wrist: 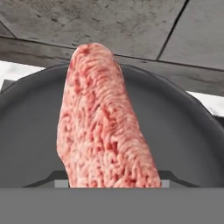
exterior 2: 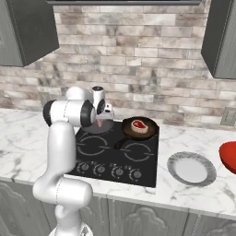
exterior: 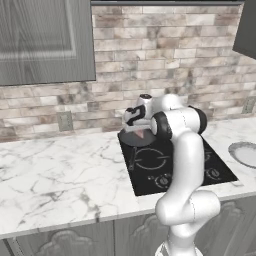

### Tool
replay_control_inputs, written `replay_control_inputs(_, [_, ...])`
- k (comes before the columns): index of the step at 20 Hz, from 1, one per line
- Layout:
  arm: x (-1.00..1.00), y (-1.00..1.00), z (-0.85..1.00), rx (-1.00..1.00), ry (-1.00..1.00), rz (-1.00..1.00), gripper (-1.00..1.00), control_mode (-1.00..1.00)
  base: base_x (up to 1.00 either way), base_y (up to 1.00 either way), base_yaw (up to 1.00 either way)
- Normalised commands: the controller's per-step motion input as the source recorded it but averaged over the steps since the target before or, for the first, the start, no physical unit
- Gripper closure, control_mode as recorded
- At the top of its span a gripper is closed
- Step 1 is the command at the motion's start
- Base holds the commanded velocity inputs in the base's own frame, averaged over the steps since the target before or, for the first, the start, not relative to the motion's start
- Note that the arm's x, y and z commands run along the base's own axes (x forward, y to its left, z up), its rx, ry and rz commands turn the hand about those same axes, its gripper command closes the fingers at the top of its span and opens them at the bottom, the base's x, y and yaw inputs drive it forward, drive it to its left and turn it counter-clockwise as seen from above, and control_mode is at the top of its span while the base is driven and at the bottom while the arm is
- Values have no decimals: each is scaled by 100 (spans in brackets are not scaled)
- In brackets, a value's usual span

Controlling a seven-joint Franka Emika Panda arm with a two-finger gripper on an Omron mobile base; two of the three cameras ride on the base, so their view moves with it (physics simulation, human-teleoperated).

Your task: Place one of the steaks on the plate and the other in the bowl. Then place the bowl in the fridge.

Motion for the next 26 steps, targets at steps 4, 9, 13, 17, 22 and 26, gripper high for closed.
replay_control_inputs(4, [-42,0,54,0,-21,-16,100,-100,0,0,0])
replay_control_inputs(9, [-76,-10,55,1,-5,-37,100,-100,0,0,0])
replay_control_inputs(13, [-88,-19,64,3,-2,-40,100,-100,0,0,0])
replay_control_inputs(17, [-88,-17,77,4,0,-37,100,-100,0,0,0])
replay_control_inputs(22, [-98,-29,76,2,0,-31,100,-100,0,0,0])
replay_control_inputs(26, [-100,-62,24,6,-11,-25,100,-100,0,0,0])
